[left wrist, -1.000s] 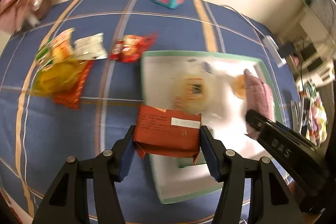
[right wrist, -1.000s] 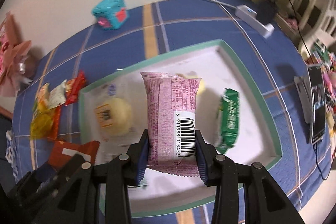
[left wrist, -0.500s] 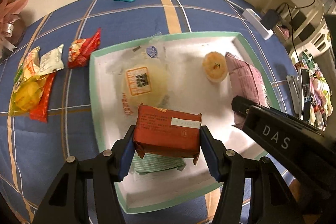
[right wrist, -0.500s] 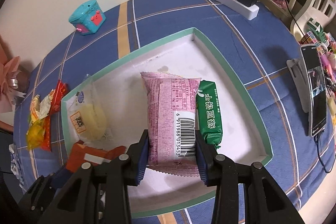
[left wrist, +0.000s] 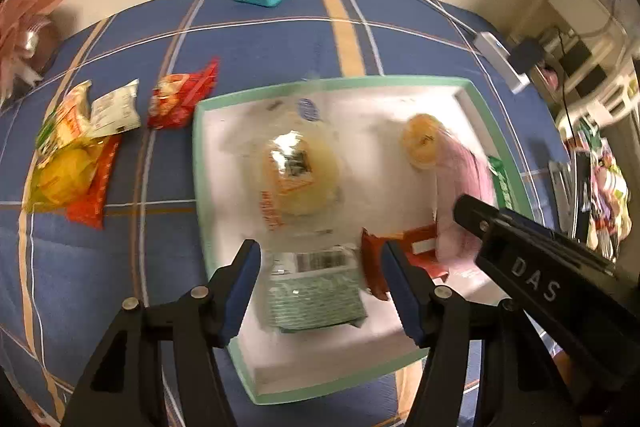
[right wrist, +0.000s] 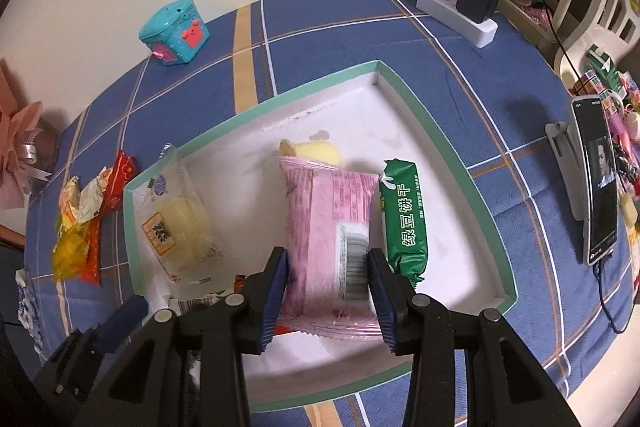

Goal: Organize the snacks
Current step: 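Carry the red-orange and pink packs over the white tray and open both tools, then lift both tools out of the tray and move them back toward the snack pile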

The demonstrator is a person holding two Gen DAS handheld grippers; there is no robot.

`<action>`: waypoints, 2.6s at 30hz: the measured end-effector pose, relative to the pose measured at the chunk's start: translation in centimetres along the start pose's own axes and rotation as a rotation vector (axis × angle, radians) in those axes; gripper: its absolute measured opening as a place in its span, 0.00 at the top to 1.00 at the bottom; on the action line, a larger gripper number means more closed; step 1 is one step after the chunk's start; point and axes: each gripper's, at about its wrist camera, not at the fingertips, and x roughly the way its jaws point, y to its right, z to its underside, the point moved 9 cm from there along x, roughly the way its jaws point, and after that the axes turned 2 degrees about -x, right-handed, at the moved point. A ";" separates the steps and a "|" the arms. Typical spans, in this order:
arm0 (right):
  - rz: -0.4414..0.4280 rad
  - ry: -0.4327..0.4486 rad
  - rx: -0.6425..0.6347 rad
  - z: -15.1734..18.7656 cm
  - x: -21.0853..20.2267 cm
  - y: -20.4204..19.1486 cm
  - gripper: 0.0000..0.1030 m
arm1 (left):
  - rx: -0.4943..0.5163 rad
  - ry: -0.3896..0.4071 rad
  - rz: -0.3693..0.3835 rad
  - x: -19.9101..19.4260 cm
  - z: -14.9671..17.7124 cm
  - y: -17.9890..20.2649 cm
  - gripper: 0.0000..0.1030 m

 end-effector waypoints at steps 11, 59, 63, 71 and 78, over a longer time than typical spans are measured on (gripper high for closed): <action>0.009 -0.007 -0.025 -0.1 0.0 -0.7 0.58 | -0.219 0.021 -0.075 -0.9 -0.9 -8.0 0.37; 0.055 0.003 -0.152 0.4 0.6 -5.6 0.00 | -0.347 0.012 -0.269 -0.9 -0.3 -18.5 0.00; 0.038 0.026 -0.169 0.3 0.0 -7.3 0.00 | -0.381 0.040 -0.289 -2.1 -0.6 -20.8 0.00; -0.008 0.064 -0.245 1.1 -0.7 -12.7 0.00 | -0.505 0.089 -0.386 -4.8 0.1 -27.3 0.00; -0.036 0.046 -0.344 3.1 0.2 -18.2 0.00 | -0.594 0.090 -0.402 -5.6 1.6 -30.9 0.00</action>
